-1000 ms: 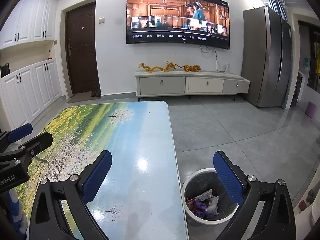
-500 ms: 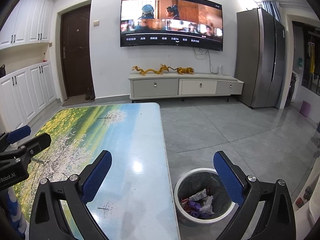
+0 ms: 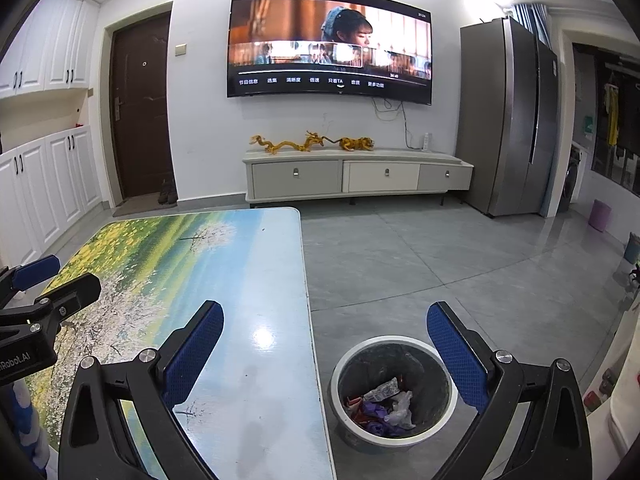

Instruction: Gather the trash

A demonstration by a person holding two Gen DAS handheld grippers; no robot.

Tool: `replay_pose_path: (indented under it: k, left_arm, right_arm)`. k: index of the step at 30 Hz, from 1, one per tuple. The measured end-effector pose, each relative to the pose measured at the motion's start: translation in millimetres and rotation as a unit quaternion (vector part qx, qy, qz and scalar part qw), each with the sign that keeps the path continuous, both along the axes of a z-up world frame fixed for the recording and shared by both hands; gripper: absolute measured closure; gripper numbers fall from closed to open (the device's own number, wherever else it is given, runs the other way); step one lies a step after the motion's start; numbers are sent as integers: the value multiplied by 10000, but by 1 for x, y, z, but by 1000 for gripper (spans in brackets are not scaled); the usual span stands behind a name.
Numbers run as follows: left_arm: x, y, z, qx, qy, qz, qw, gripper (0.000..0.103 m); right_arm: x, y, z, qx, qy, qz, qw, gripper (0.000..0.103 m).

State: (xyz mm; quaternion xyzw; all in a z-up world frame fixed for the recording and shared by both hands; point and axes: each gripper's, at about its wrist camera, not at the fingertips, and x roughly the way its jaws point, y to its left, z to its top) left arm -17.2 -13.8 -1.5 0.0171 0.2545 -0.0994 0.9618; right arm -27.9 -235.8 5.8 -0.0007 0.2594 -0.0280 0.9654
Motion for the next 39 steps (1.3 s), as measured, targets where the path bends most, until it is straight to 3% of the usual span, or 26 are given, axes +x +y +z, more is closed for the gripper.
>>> replay_pose_path:
  k: [39]
  left_arm:
    - [16,-26,2,345,8,-68,9994,17]
  right_arm:
    - [5,-15,-14,27,214,-202,9996,3]
